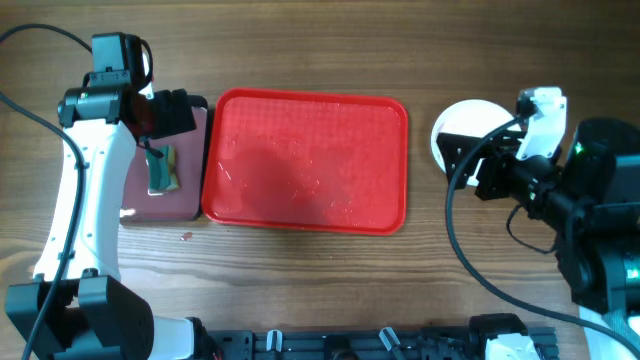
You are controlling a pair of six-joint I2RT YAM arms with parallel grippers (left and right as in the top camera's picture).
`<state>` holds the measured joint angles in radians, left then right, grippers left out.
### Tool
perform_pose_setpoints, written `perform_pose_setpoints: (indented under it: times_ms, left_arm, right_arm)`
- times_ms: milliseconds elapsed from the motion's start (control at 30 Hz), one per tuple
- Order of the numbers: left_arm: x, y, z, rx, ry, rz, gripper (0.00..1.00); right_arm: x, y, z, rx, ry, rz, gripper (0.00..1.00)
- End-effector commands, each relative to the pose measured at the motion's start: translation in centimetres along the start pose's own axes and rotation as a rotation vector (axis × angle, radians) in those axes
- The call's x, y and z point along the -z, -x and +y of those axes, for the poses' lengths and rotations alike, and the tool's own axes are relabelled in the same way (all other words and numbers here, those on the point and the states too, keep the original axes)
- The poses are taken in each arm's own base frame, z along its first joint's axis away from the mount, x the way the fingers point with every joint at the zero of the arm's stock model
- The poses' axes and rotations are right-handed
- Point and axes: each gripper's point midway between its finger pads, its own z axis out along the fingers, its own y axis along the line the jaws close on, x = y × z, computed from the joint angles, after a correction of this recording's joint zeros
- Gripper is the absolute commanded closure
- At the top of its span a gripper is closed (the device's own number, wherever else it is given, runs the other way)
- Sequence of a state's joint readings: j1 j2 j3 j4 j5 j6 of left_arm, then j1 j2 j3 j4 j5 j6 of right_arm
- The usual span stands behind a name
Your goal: Clean dirty plates on tray and stack at the side
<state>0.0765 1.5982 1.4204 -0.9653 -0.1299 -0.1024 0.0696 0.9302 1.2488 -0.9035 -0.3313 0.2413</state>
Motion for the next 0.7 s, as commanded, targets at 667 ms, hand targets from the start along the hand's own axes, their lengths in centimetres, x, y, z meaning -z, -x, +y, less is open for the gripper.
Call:
perform_pose_setpoints:
  times_ms: [667]
  left_arm:
    - [0.1,0.2,-0.2,0.009,-0.007,-0.004,0.00]
  right_arm:
    - [5.6,0.0,3.5,0.331,0.221,-0.794,0.00]
